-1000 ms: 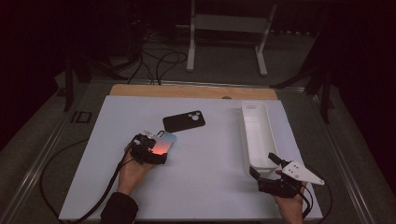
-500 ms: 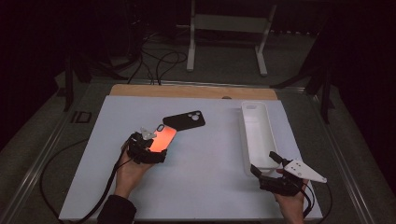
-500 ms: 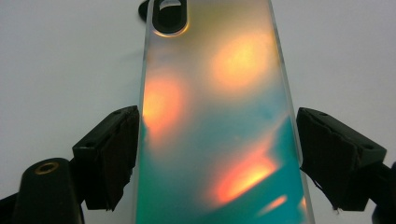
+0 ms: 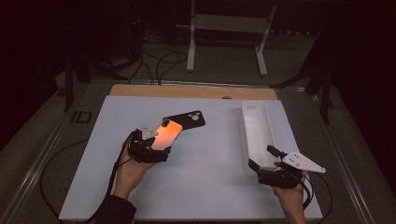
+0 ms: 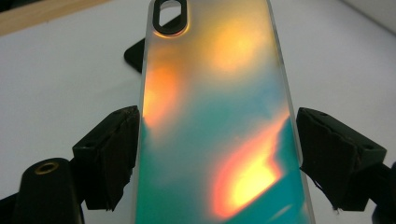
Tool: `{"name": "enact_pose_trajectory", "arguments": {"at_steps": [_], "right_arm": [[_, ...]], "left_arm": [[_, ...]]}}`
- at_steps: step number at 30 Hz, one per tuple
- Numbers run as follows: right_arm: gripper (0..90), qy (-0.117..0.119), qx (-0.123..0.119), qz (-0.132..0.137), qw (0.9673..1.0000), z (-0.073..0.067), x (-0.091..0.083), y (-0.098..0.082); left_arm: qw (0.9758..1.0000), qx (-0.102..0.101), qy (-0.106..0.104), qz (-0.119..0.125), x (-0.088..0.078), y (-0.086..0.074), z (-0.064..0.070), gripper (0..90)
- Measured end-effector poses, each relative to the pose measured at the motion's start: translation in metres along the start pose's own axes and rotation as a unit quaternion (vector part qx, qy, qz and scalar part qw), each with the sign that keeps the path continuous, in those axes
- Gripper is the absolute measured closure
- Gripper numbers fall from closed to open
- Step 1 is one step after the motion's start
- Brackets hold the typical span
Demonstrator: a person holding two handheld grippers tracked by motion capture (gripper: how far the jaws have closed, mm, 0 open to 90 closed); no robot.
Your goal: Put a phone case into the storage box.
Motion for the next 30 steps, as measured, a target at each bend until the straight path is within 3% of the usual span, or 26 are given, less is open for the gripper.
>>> {"name": "enact_pose_trajectory", "arguments": {"at_steps": [12, 19, 27, 30], "right_arm": [[9.6, 0.032, 0.0, -0.013, 0.9994, -0.014, 0.02, 0.016], [9.5, 0.062, 0.004, -0.015, 0.998, -0.027, 0.036, 0.025], [9.6, 0.081, 0.016, -0.028, 0.9962, -0.039, 0.048, 0.031], [9.5, 0.091, 0.02, -0.041, 0.9948, -0.043, 0.054, 0.033]], "left_arm": [[0.9974, 0.056, -0.014, 0.043, -0.013, 0.025, 0.025, 16.6], [0.9919, 0.103, -0.038, 0.065, -0.02, 0.041, 0.049, 16.6], [0.9861, 0.136, -0.06, 0.075, -0.018, 0.048, 0.066, 16.6], [0.9853, 0.138, -0.064, 0.078, -0.017, 0.049, 0.071, 16.6]]}}
Point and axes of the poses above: each handheld gripper's, and its own axes: x roughly forward along the jaws, y roughly out of its top, z roughly to its right, the point moved 5 cm from there along x, roughly forward along the jaws, and after that the axes turned 10 degrees about x, right-handed, at the moved point
